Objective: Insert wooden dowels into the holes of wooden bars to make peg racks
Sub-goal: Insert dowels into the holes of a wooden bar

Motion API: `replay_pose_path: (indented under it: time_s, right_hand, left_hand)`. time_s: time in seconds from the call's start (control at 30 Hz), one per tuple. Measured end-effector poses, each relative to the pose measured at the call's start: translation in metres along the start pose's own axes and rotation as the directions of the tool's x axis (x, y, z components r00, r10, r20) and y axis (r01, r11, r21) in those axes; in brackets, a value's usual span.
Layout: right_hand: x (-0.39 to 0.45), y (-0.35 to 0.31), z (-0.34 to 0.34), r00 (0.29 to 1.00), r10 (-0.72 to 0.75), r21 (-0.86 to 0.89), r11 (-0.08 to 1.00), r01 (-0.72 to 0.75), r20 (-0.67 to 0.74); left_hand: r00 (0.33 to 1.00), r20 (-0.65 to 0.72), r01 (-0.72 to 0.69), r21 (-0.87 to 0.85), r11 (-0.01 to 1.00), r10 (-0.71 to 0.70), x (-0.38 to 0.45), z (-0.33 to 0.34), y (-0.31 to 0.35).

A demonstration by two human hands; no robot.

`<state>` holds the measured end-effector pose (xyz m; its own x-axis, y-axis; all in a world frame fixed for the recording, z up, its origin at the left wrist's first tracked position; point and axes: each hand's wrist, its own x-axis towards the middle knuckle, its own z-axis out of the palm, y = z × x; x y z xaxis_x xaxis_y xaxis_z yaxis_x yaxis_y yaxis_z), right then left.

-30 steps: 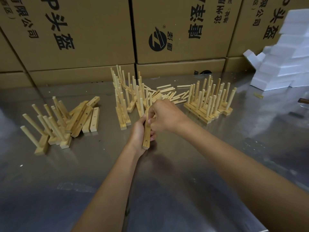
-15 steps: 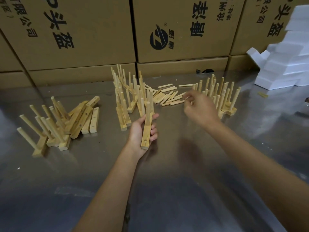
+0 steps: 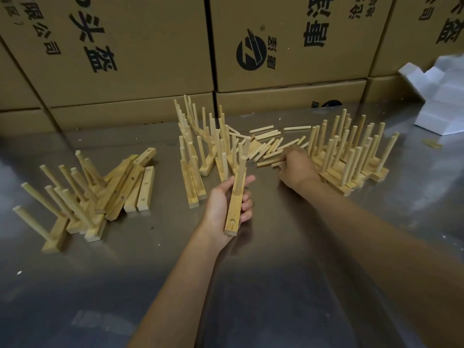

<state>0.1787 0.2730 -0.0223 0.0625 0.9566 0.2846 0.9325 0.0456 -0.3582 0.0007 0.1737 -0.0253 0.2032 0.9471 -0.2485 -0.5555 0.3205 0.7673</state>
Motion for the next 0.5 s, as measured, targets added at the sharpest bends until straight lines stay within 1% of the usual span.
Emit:
replay_pose_path:
  time_s: [0.07, 0.1, 0.17, 0.23, 0.3, 0.37, 0.43, 0.5]
  right_hand:
    - [-0.003, 0.004, 0.001, 0.998, -0.059, -0.049, 0.997, 0.058, -0.030]
    - [-0.005, 0.005, -0.001, 0.995, -0.095, -0.098, 0.991, 0.094, -0.012]
    - [-0.011, 0.004, -0.009, 0.984, -0.161, -0.175, 0.970, 0.171, 0.071]
    - [-0.025, 0.001, -0.017, 0.963, -0.232, -0.175, 0.951, 0.254, 0.137]
    - [-0.050, -0.002, -0.028, 0.935, -0.331, -0.120, 0.931, 0.346, 0.129]
    - [-0.079, -0.005, -0.041, 0.911, -0.406, -0.025, 0.912, 0.409, 0.075]
    - [-0.105, -0.009, -0.057, 0.893, -0.449, 0.097, 0.890, 0.445, 0.020]
    - [-0.128, -0.018, -0.078, 0.877, -0.480, 0.227, 0.855, 0.467, 0.002]
  left_hand:
    - [1.000, -0.005, -0.001, 0.006, 1.000, 0.001, -0.001, 0.001, 0.000]
    - [1.000, -0.009, -0.003, 0.010, 1.000, 0.003, -0.002, 0.001, 0.001]
    - [1.000, -0.020, -0.005, 0.015, 1.000, 0.005, -0.003, 0.003, 0.001]
    - [0.999, -0.032, -0.005, 0.019, 1.000, 0.006, -0.005, 0.004, 0.001]
    - [0.999, -0.041, -0.011, 0.020, 1.000, 0.012, -0.007, 0.005, 0.001]
    - [0.998, -0.056, -0.020, 0.023, 1.000, 0.021, -0.009, 0.006, 0.001]
    - [0.997, -0.070, -0.035, 0.028, 0.999, 0.037, -0.012, 0.007, 0.000]
    - [0.994, -0.093, -0.047, 0.041, 0.998, 0.051, -0.013, 0.007, -0.002]
